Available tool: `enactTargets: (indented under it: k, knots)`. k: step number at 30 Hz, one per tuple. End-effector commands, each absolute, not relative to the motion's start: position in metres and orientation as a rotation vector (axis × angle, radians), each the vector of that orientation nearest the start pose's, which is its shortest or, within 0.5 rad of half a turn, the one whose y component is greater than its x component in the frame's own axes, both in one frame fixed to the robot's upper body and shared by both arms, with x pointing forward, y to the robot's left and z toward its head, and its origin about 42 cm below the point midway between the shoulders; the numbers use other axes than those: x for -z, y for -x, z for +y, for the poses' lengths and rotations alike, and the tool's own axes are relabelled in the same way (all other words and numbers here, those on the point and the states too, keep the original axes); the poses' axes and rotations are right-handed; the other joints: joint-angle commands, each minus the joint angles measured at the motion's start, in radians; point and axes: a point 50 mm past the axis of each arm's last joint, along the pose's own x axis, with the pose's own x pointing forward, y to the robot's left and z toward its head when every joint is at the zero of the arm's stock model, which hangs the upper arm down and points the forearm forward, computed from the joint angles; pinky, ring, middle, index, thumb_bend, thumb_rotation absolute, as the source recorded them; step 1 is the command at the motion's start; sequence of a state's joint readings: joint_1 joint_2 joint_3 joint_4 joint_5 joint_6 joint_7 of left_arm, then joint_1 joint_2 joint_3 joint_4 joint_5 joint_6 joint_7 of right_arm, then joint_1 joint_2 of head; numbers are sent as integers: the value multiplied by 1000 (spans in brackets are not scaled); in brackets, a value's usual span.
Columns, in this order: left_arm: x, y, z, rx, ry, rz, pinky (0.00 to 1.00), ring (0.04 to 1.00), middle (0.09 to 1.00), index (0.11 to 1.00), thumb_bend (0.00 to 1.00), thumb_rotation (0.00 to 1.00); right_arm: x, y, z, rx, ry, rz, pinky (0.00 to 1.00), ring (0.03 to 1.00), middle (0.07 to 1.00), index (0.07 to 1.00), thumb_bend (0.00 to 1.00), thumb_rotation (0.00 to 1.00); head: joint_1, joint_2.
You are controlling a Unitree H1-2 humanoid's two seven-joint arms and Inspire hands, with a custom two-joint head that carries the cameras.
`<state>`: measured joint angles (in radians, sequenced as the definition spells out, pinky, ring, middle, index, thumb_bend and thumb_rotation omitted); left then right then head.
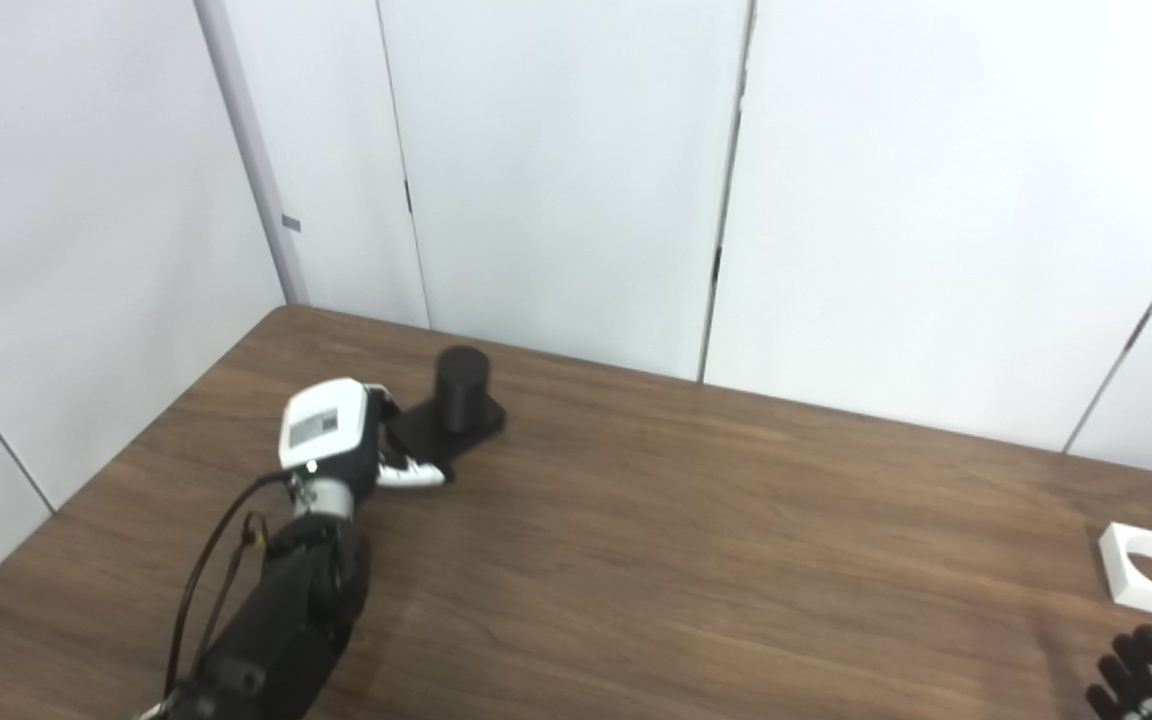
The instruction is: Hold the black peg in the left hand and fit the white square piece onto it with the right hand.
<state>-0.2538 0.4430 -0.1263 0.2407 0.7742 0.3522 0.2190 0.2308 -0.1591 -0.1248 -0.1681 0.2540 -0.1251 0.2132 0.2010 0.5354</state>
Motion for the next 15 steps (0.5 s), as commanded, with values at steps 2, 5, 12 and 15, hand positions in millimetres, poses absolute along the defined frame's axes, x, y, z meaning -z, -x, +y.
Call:
enactTargets:
  k: [2, 5, 12, 15]
  knots:
    - [-164, -363, 346, -308, -1228, -15, 547, 674, 676, 485, 505, 53, -86, -189, -280, -33, -92, -25, 1000, 1000, 993, 1000, 571, 926, -7, 8]
    - [-163, -348, 332, -205, -1178, -80, 557, 682, 688, 486, 503, 51, -88, -188, -278, -35, -89, -27, 1000, 1000, 990, 1000, 572, 934, -22, 19]
    - [-154, -311, 291, 24, -1157, -181, 598, 706, 719, 487, 499, 59, -94, -186, -272, -43, -79, -29, 1000, 1000, 996, 1000, 563, 946, -58, 45]
    - [-148, -296, 276, 101, -1111, -199, 588, 697, 719, 487, 501, 55, -97, -185, -270, -44, -72, -30, 1000, 1000, 988, 1000, 543, 950, -77, 63]
